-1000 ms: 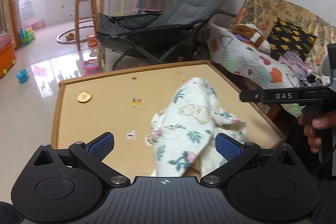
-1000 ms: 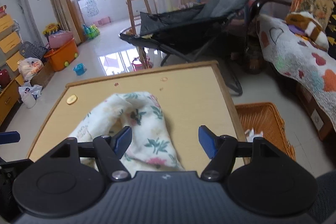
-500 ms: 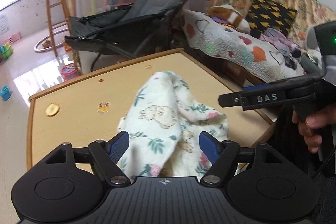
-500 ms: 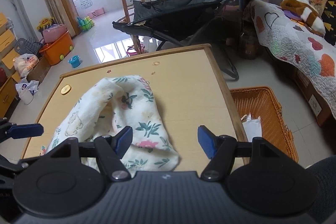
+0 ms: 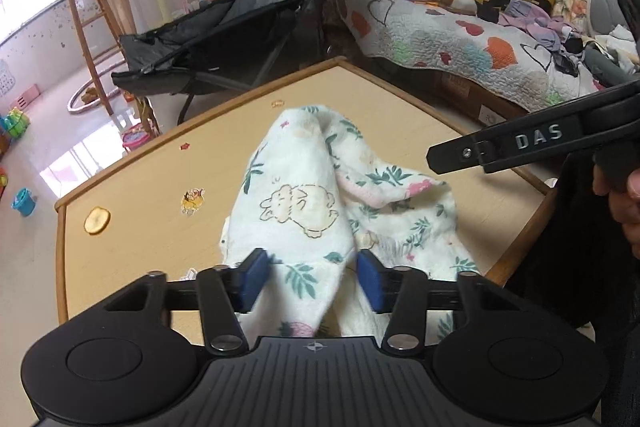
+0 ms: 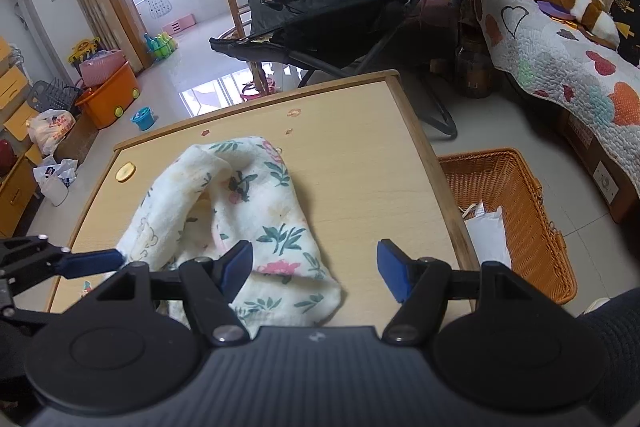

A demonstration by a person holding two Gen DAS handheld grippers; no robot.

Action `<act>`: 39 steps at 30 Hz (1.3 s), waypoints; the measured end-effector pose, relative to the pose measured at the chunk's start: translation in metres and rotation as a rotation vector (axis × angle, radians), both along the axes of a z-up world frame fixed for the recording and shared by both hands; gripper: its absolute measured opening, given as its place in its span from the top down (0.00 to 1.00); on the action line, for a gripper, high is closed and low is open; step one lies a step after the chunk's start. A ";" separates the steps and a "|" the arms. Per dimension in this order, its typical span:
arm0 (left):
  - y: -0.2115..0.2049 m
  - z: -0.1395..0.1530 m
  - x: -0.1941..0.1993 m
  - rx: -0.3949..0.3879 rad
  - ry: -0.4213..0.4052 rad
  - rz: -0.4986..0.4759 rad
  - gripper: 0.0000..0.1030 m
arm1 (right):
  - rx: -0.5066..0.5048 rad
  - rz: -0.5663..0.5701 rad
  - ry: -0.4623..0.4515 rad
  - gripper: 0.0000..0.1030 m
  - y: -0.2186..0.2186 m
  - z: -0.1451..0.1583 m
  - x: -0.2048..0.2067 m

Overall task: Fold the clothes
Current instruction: 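Lower the left gripper onto the floral cloth's edge and close it, then close the right gripper on the pink-trimmed edge while the left gripper holds the cloth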

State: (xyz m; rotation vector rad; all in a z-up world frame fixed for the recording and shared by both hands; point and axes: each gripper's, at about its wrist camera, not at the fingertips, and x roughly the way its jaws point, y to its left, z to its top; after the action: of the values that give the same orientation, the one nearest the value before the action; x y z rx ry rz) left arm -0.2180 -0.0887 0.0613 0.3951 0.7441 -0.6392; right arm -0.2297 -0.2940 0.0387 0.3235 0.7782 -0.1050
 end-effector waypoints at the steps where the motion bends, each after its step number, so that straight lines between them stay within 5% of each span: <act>1: 0.000 0.000 0.001 0.000 0.000 0.000 0.64 | 0.001 -0.001 0.001 0.33 0.000 0.000 0.000; 13: 0.005 -0.007 0.007 -0.007 0.023 0.003 0.83 | -0.002 0.004 0.028 0.33 -0.003 -0.005 0.002; 34: 0.036 0.014 0.009 -0.206 0.068 0.078 0.84 | -0.051 0.053 -0.002 0.34 0.005 0.004 -0.002; 39: 0.046 0.025 0.006 -0.248 0.042 0.100 0.84 | -0.071 0.120 -0.011 0.43 0.013 0.010 -0.004</act>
State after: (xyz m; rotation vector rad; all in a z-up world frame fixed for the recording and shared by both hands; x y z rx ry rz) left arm -0.2117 -0.0427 0.0859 0.1161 0.7097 -0.6378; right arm -0.2338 -0.2805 0.0488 0.2099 0.7788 -0.0179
